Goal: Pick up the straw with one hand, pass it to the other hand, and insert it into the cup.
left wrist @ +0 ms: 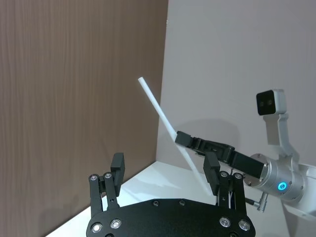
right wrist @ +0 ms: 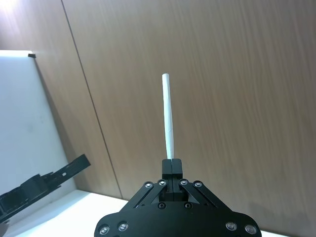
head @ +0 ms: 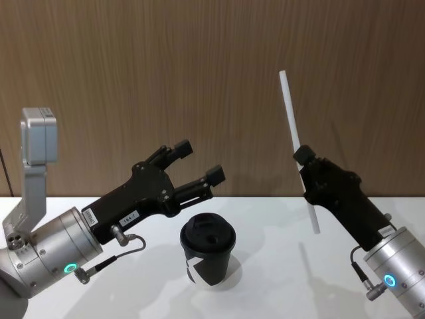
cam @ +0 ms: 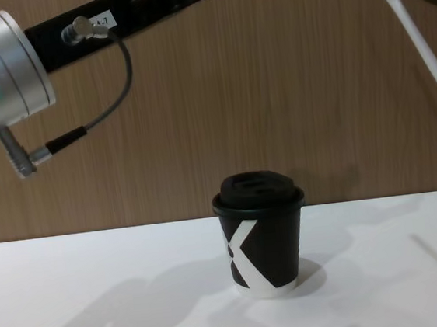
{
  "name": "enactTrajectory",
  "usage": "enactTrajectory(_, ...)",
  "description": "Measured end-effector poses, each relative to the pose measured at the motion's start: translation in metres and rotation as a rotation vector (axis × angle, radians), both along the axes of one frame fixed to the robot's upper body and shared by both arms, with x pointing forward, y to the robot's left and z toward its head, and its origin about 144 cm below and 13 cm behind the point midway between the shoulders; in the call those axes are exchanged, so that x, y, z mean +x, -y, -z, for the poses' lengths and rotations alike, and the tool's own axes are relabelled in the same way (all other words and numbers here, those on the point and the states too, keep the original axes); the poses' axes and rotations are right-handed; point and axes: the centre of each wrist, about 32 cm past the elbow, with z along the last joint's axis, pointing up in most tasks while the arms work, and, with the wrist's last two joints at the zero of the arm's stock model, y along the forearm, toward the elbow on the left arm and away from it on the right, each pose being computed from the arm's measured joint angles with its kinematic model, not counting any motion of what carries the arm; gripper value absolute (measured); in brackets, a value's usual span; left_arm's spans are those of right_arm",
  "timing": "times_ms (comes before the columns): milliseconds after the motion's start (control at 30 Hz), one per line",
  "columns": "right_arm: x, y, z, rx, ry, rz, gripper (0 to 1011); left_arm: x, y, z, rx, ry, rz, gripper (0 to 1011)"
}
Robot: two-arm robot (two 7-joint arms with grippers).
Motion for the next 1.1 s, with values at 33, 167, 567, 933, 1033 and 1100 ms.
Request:
enactTrajectory(33, 0.0, 0.0, 0.001, 0.001, -0.001, -0.005, 0, 0.0, 0.0, 0.0, -0.002, -0.002, 0.003, 1001)
enactTrajectory(167, 0.0, 0.0, 0.003, 0.001, -0.005, -0.03, 0, 0.0, 0.001, 0.0, -0.01, -0.007, 0.016, 1002)
enactTrajectory(567, -0.001, 0.002, 0.011, 0.016, 0.033, -0.124, 0, 0.002, 0.006, 0.0, -0.028, -0.024, 0.046, 1002)
enactTrajectory(933, -0.003, 0.006, 0.018, 0.036, 0.092, -0.192, 0, 0.003, 0.011, 0.0, -0.048, -0.031, 0.061, 1002)
enactTrajectory(1033, -0.004, 0.007, 0.019, 0.04, 0.103, -0.207, 0, 0.003, 0.012, 0.0, -0.059, -0.034, 0.065, 1002)
enactTrajectory(1100, -0.004, 0.007, 0.021, 0.042, 0.109, -0.218, 0, 0.003, 0.012, 0.0, -0.068, -0.037, 0.068, 1001)
